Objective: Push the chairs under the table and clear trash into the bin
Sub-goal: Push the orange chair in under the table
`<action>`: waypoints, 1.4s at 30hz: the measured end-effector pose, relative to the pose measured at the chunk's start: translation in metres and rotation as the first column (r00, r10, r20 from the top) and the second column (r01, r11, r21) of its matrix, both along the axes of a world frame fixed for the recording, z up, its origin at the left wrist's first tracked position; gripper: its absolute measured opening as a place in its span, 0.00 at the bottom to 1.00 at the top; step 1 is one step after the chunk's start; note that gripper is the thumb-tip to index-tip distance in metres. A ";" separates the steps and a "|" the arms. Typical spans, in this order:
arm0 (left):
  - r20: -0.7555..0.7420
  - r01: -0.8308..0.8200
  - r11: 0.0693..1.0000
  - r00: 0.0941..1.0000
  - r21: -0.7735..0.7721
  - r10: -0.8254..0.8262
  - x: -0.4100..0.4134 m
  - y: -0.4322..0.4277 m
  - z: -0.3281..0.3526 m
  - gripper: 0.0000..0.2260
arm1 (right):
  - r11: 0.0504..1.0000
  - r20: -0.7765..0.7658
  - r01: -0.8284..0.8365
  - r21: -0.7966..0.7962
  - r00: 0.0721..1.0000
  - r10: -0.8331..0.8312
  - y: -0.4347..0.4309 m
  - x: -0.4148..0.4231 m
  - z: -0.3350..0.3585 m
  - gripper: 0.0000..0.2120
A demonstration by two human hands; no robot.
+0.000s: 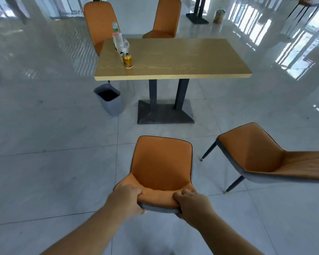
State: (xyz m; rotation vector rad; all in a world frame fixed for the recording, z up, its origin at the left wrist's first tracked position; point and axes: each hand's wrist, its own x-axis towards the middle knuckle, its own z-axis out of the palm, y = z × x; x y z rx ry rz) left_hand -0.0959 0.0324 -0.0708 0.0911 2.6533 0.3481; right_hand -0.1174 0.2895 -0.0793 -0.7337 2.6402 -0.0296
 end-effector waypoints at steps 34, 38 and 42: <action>-0.043 -0.207 0.978 0.978 -0.024 0.206 -0.358 -0.051 0.000 0.23 | 0.991 -0.060 -0.131 -0.010 0.990 0.130 -0.060 -0.411 -0.011 0.16; -0.021 -0.235 0.971 0.972 -0.042 0.234 -0.399 -0.052 0.000 0.23 | 0.989 -0.064 -0.147 -0.018 0.987 0.146 -0.065 -0.456 -0.013 0.16; -0.068 -0.248 0.965 0.968 -0.085 0.243 -0.434 -0.059 0.004 0.20 | 0.986 -0.065 -0.163 -0.029 0.985 0.161 -0.075 -0.493 -0.014 0.16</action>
